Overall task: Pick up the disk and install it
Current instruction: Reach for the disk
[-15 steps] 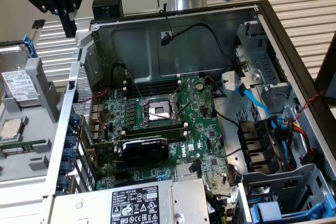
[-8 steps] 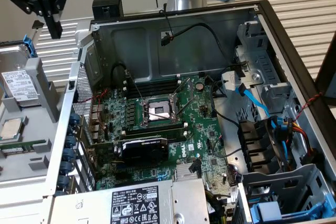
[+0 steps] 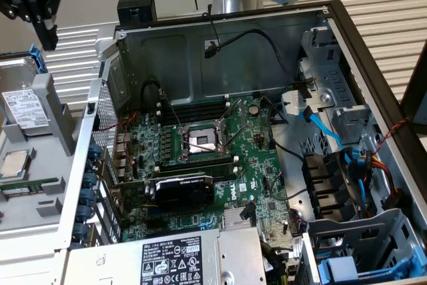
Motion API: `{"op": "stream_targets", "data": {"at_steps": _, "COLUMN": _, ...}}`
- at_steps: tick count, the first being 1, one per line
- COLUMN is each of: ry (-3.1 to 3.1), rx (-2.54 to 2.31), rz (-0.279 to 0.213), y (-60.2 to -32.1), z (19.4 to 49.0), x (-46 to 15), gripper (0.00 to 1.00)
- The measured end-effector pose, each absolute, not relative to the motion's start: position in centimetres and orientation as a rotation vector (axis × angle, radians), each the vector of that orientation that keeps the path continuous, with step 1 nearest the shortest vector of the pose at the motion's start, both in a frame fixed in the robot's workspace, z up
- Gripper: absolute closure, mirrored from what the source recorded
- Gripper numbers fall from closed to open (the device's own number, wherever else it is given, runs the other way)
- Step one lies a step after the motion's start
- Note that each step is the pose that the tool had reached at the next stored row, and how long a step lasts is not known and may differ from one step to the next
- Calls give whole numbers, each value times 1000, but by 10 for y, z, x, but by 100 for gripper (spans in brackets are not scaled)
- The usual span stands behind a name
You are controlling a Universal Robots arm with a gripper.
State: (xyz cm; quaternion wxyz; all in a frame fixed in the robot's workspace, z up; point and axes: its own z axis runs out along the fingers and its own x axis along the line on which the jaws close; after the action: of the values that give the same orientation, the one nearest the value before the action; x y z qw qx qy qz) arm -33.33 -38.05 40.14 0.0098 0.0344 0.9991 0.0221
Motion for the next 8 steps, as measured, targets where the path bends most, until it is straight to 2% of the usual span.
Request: {"op": "stream_targets", "data": {"at_steps": 8, "ry": 3120, "rx": 105, "rz": 67, "y": -355, "z": 401, "x": -348, "gripper": 89}}
